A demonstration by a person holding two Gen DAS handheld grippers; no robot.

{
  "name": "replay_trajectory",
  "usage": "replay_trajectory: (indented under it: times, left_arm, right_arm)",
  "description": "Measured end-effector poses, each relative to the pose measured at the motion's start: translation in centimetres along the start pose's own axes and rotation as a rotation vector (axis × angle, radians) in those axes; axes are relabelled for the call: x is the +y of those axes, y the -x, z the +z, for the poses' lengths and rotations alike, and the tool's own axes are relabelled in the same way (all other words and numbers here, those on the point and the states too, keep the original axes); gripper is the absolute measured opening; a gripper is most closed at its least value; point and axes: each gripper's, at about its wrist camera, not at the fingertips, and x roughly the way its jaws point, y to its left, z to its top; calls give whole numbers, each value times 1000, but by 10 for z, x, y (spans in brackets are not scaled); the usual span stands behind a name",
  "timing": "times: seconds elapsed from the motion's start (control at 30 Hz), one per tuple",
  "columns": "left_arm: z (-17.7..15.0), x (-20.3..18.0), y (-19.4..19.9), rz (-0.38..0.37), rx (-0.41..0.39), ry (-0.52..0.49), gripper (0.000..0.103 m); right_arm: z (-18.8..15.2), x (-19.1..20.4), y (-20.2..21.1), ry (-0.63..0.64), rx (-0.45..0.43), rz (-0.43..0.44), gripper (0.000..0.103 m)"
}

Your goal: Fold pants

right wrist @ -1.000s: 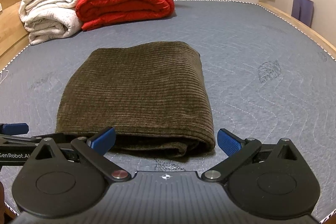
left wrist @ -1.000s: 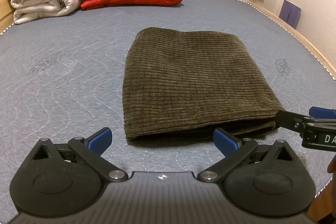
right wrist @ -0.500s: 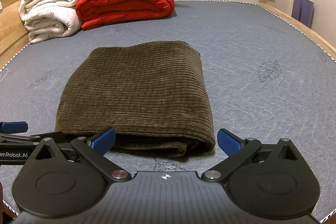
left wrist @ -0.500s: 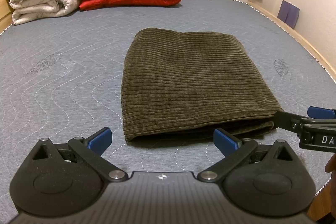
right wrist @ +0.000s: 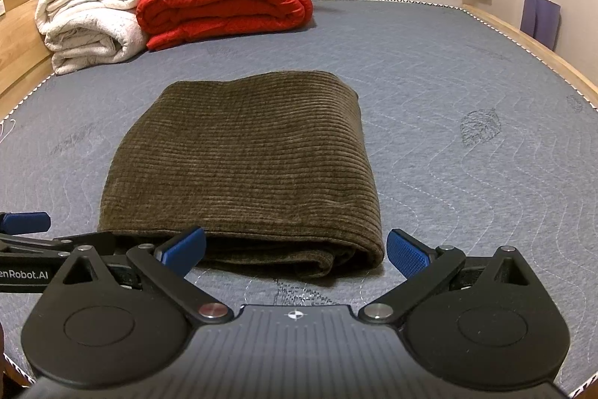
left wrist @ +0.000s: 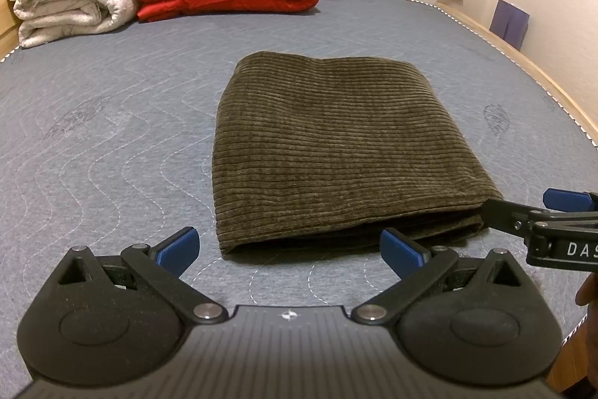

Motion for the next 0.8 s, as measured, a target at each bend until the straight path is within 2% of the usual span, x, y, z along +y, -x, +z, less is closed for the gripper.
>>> replay_trajectory:
  times: [0.8]
  left_arm:
    - [-1,-1,1,-14,-10,-5,103]
  right_arm:
    - [0,0,0,-1,0,0,102]
